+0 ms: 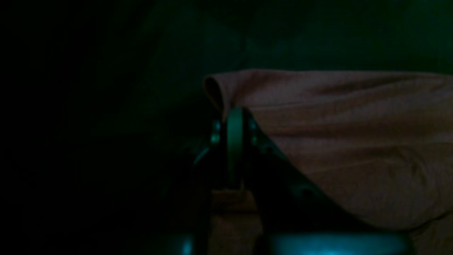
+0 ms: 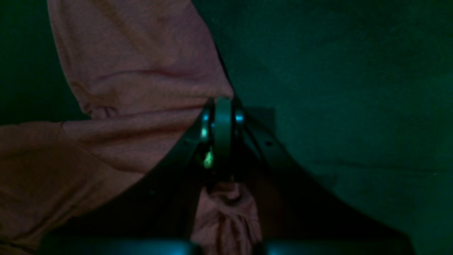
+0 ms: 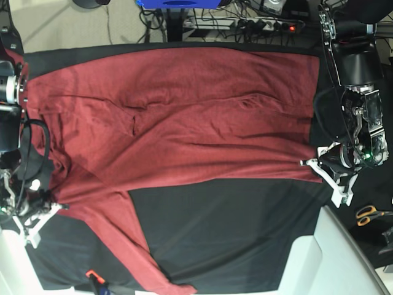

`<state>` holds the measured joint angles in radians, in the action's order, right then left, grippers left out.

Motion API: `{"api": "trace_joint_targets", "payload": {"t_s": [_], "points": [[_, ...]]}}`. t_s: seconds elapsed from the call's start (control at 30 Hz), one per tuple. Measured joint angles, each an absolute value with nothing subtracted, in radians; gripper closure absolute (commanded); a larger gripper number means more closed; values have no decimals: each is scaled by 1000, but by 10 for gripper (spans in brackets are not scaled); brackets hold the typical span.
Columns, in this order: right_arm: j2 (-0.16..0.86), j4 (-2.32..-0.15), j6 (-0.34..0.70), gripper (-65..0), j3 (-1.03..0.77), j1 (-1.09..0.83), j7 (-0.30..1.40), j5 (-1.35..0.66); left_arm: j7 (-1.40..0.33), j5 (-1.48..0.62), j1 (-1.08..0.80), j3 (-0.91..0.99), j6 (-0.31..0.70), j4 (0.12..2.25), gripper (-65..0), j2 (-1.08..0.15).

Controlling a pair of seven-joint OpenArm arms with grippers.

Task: Fold the T-shirt properly
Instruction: 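Hold the folded edge with both grippers and adjust it flat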

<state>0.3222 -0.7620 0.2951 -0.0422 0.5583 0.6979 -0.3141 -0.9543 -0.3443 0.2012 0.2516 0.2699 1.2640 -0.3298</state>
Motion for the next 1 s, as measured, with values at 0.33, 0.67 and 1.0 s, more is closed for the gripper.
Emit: {"api": "trace_joint_targets", "payload": {"t_s": [0.33, 0.67, 1.0], "points": [[324, -825, 295, 0, -44, 483, 705, -313, -957, -344, 157, 251, 270, 1269, 0, -330], [321, -832, 295, 0, -39, 517, 704, -311, -958, -347, 166, 251, 270, 1353, 0, -330], [319, -832, 295, 0, -39, 545, 700, -310, -962, -347, 166, 252, 270, 1353, 0, -330]]}}
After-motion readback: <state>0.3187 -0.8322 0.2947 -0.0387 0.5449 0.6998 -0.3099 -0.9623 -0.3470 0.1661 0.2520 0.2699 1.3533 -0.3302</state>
